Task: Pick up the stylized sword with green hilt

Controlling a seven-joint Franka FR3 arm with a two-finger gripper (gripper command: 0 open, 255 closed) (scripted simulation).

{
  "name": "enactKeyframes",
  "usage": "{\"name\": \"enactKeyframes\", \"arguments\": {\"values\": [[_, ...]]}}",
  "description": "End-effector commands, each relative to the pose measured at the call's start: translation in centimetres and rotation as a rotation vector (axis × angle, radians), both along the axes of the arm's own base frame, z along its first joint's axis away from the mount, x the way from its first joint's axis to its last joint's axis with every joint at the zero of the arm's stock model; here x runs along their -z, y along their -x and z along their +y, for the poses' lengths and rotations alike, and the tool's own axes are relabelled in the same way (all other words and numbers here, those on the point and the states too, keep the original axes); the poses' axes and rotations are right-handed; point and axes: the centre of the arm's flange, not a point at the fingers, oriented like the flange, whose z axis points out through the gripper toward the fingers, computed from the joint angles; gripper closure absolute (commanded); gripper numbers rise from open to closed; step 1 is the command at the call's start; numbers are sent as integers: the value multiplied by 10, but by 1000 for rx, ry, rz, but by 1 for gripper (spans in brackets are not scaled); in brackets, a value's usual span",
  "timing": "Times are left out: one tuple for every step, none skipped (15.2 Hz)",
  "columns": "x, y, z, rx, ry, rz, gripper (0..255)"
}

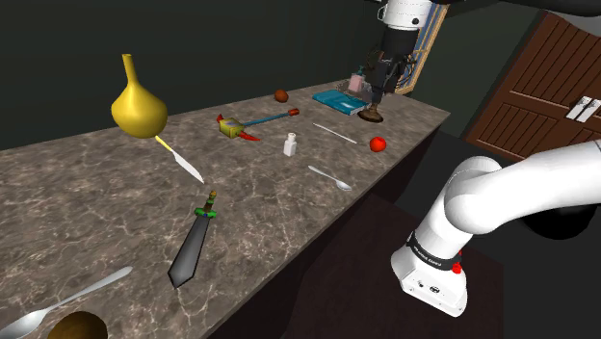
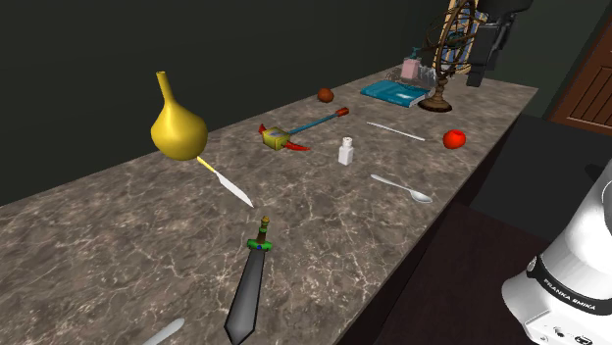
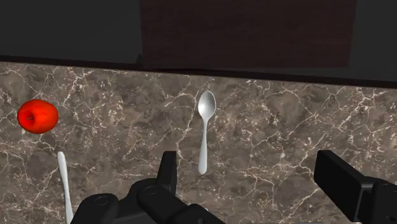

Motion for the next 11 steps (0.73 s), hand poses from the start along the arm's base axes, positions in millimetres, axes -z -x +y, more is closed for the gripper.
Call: {"name": "enactKeyframes", "arguments": {"values": [[0, 0, 0, 0, 0, 0, 0], [7, 0, 11, 19, 0, -2, 0], [14, 0, 22, 37, 1, -5, 0], [21, -1, 33, 56, 1, -7, 0], [28, -2, 44, 75, 2, -9, 0], [35, -3, 55, 94, 2, -11, 0], [42, -4, 67, 112, 3, -14, 0], [49, -5, 78, 131, 3, -16, 0], [56, -7, 89, 150, 4, -18, 0], [63, -9, 99, 169, 4, -21, 0], [70, -11, 110, 187, 5, -23, 0]]}}
